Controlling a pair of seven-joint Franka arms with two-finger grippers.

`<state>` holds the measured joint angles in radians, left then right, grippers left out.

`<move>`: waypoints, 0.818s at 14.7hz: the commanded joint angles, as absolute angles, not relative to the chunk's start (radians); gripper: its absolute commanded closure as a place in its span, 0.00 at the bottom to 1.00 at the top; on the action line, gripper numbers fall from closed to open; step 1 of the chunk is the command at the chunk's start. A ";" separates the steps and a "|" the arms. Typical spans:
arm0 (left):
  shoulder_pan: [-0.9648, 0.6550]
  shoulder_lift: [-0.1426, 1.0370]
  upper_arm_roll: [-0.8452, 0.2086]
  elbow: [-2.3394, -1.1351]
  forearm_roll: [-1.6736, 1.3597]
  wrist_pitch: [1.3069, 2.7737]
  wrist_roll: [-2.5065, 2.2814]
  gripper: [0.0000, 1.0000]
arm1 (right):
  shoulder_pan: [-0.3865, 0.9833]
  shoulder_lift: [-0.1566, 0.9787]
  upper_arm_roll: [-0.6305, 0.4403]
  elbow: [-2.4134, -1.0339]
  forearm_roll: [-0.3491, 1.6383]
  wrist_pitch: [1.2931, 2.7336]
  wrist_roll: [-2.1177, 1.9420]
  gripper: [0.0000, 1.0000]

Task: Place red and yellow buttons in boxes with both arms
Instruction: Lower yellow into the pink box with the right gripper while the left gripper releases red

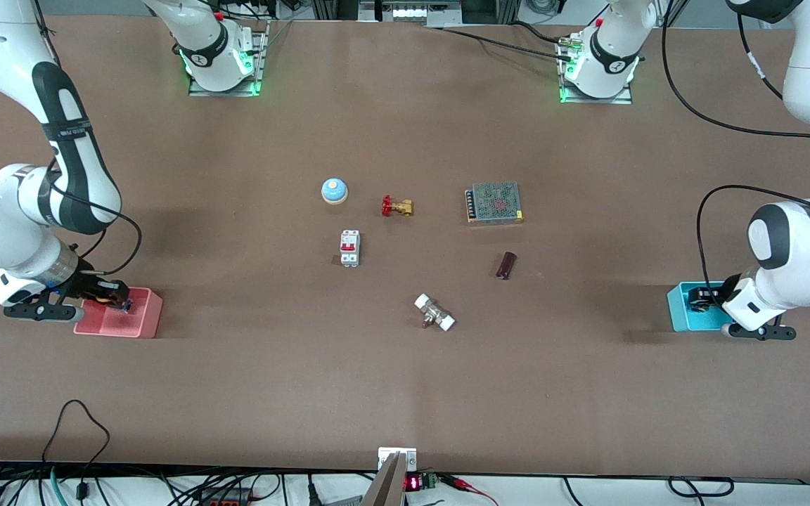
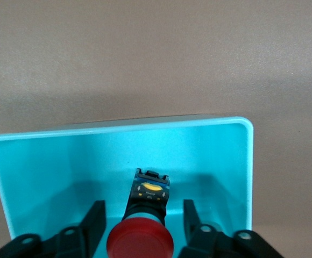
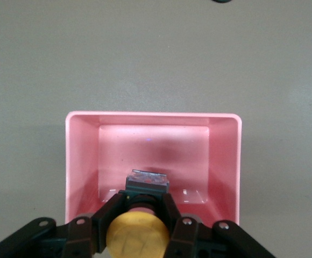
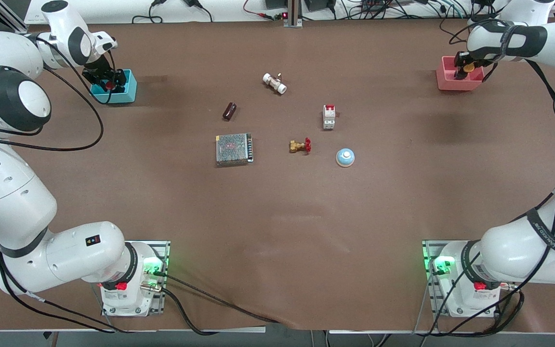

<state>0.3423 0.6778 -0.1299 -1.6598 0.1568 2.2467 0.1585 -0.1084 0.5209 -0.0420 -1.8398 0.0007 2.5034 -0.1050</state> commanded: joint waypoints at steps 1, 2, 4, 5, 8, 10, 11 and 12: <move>0.353 0.686 -0.141 -1.637 0.156 2.243 0.176 0.13 | -0.115 0.543 -0.040 -1.818 0.005 2.510 -0.130 0.75; 0.353 0.683 -0.141 -1.637 0.156 2.241 0.176 0.13 | -0.115 0.549 -0.040 -1.818 0.005 2.511 -0.130 0.74; 0.353 0.667 -0.144 -1.635 0.158 2.230 0.178 0.11 | -0.118 0.557 -0.040 -1.819 0.005 2.523 -0.130 0.68; 0.353 0.657 -0.146 -1.635 0.158 2.227 0.178 0.11 | -0.120 0.557 -0.040 -1.822 0.003 2.537 -0.130 0.64; 0.353 0.606 -0.150 -1.634 0.158 2.166 0.189 0.10 | -0.120 0.561 -0.040 -1.825 0.002 2.542 -0.130 0.59; 0.347 0.542 -0.156 -1.632 0.158 2.108 0.189 0.10 | -0.120 0.561 -0.040 -1.825 0.002 2.542 -0.130 0.57; 0.347 0.507 -0.179 -1.632 0.158 2.059 0.187 0.10 | -0.120 0.561 -0.040 -1.825 0.002 2.542 -0.130 0.54; 0.347 0.468 -0.198 -1.631 0.158 2.008 0.187 0.10 | -0.120 0.563 -0.040 -1.825 0.002 2.542 -0.130 0.50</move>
<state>0.3423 0.5681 -0.1605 -1.6133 0.1568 2.1066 0.1682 -0.1140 0.5567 -0.0421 -1.8373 0.0005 2.5349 -0.1116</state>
